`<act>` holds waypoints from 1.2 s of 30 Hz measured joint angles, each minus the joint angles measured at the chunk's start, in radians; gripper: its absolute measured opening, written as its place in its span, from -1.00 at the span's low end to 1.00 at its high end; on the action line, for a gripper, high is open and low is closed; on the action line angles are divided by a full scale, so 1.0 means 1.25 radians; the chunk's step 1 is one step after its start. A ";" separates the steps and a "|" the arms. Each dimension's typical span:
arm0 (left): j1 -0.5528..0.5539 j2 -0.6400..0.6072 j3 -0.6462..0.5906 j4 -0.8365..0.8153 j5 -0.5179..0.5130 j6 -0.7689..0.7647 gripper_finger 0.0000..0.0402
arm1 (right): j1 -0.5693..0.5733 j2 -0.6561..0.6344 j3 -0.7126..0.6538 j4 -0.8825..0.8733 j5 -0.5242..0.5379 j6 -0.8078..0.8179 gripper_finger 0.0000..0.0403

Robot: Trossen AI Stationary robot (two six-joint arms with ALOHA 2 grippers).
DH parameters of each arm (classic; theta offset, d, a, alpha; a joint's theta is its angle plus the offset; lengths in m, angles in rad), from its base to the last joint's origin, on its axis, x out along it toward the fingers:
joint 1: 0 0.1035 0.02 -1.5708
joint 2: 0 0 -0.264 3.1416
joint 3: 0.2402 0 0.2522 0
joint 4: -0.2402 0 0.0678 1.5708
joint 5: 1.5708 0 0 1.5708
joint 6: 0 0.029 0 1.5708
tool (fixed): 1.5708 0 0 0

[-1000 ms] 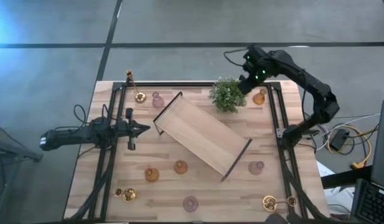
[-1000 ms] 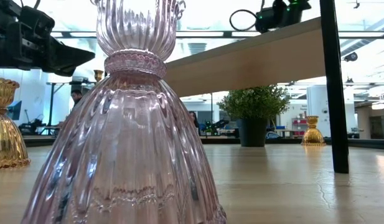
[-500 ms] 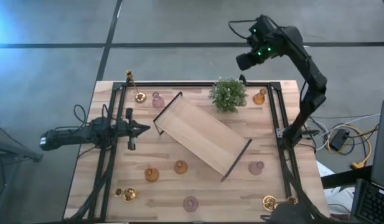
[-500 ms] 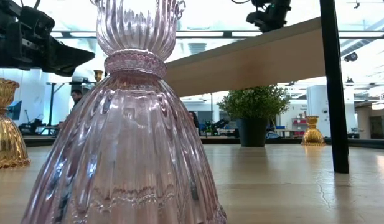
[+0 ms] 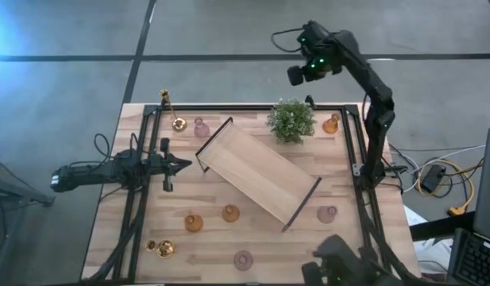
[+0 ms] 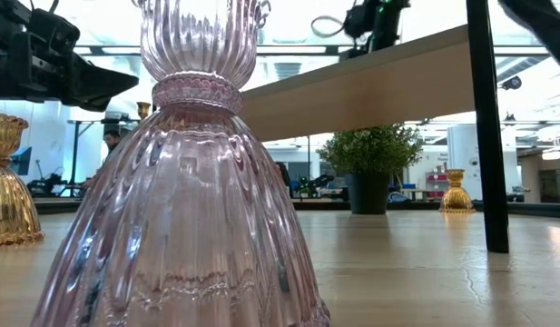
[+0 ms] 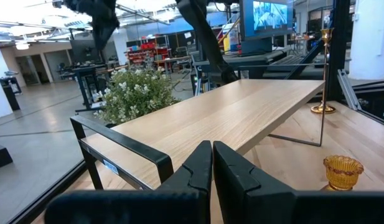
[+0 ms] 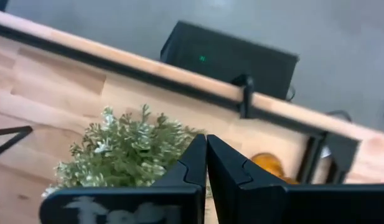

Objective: Pick & Place candle stick holders
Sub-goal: Put the light pink glass candle holder on the shelf

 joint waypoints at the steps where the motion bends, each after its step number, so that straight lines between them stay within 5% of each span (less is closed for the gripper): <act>1: 0.000 0.000 0.000 0.000 0.000 0.000 -0.91 | 0.001 0.011 -0.002 0.000 -0.012 0.010 -0.96; 9: 0.000 0.000 0.000 0.000 0.000 0.000 -0.91 | 0.019 0.075 -0.041 0.000 -0.041 0.052 -0.96; 16: 0.000 0.000 0.000 0.000 0.000 0.000 -0.91 | 0.047 0.007 -0.160 0.000 0.001 0.054 -0.96; 27: 0.000 0.000 0.000 0.000 0.000 0.000 -0.91 | 0.289 -0.395 -0.507 0.000 0.222 0.210 -0.96; 36: 0.000 0.000 0.000 0.000 0.000 0.000 -0.91 | 0.485 -0.682 -0.772 0.022 0.154 0.379 -0.96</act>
